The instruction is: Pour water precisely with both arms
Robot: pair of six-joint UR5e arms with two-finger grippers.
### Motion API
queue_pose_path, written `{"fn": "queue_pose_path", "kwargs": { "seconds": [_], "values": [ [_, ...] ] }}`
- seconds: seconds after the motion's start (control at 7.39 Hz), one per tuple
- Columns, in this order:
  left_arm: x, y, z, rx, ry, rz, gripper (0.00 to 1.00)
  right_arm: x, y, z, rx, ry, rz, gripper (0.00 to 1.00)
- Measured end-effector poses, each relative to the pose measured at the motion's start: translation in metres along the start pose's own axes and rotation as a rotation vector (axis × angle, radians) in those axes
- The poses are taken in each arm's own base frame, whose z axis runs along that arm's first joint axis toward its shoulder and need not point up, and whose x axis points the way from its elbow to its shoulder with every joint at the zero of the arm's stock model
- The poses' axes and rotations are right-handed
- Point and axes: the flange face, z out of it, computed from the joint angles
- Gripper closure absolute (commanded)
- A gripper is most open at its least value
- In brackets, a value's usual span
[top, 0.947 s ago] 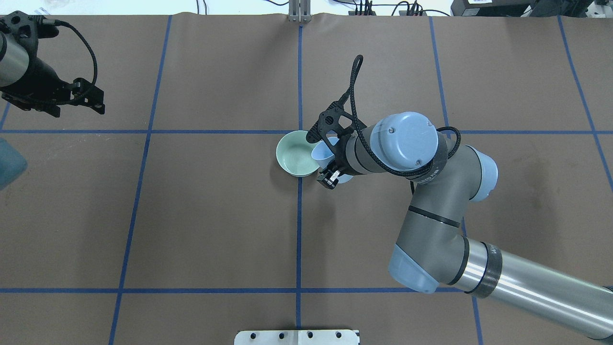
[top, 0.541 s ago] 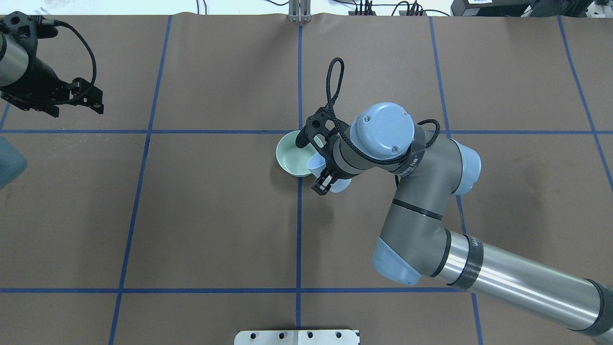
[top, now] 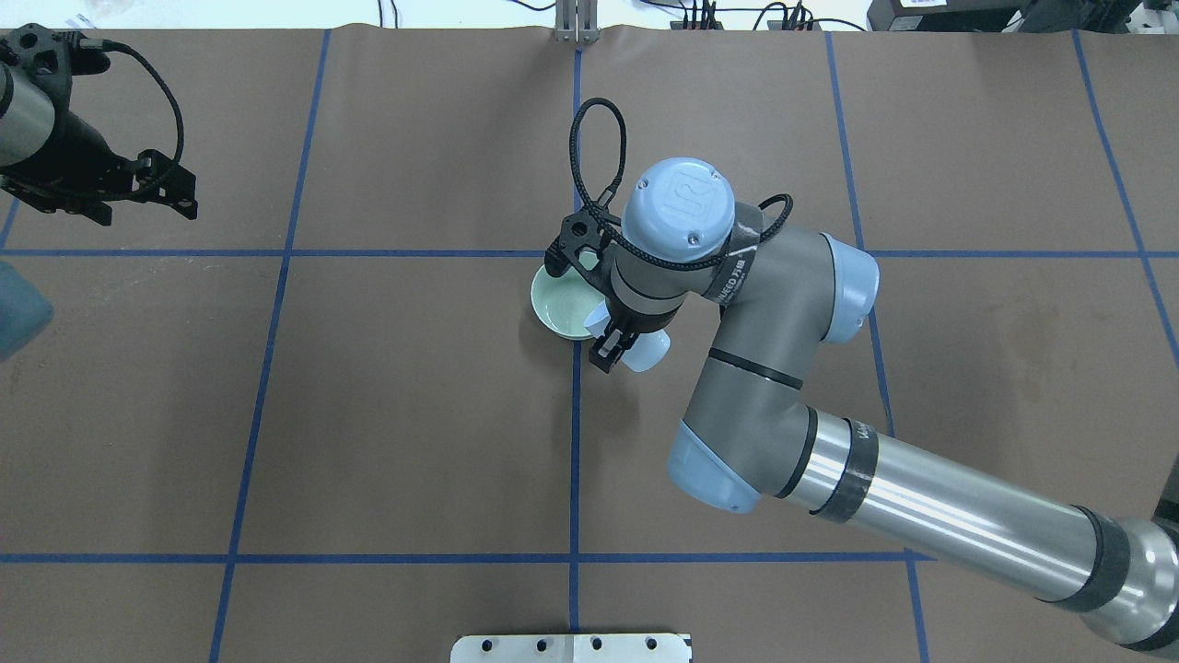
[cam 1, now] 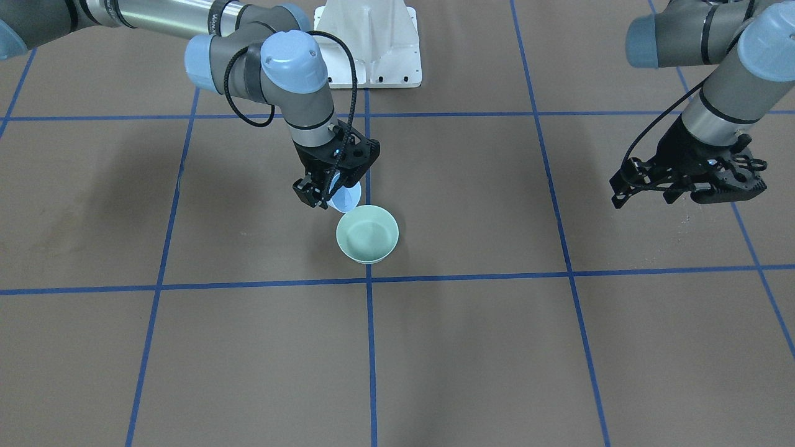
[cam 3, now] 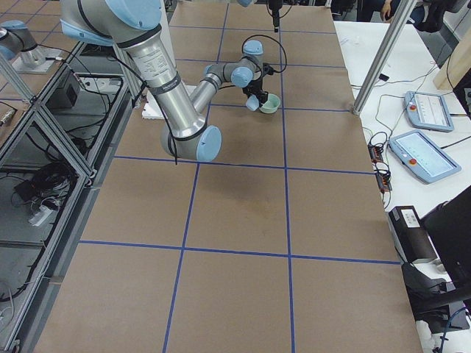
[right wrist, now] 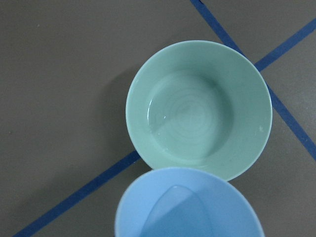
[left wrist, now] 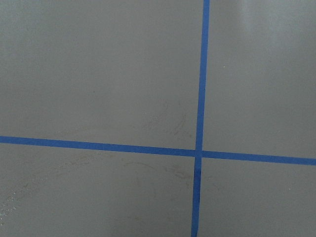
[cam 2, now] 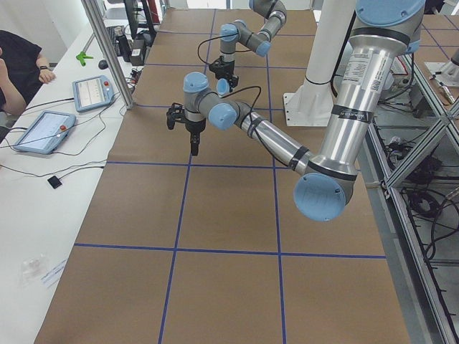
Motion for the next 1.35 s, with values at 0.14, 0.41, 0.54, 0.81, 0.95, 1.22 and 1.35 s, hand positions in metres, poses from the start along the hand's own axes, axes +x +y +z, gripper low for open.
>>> {"fn": "queue_pose_path", "kwargs": {
  "seconds": [0.14,0.41,0.54,0.81,0.95,1.22,1.35],
  "values": [
    [0.0,0.0,0.0,0.0,0.0,-0.001,0.0,0.002,-0.008,0.002,-0.023,-0.006,0.006,1.0],
    [-0.001,0.0,0.0,0.0,0.0,-0.002,0.0,0.003,-0.031,0.005,-0.076,-0.009,0.026,1.0],
    [-0.001,-0.001,0.0,0.0,0.0,-0.002,0.0,0.002,-0.039,0.006,-0.109,-0.008,0.035,1.0],
    [-0.002,-0.001,0.0,-0.001,-0.001,-0.003,0.0,0.002,-0.043,0.007,-0.17,0.0,0.04,1.0],
    [-0.002,-0.001,0.0,-0.001,-0.001,-0.003,0.0,0.002,-0.044,0.006,-0.207,0.008,0.037,1.0],
    [-0.002,-0.001,0.001,-0.002,-0.003,-0.005,0.0,0.001,-0.048,0.001,-0.268,0.02,0.025,1.0],
    [-0.003,-0.001,0.002,-0.003,-0.004,-0.005,0.0,0.001,-0.051,0.001,-0.286,0.025,0.023,1.0]
  ]
}}
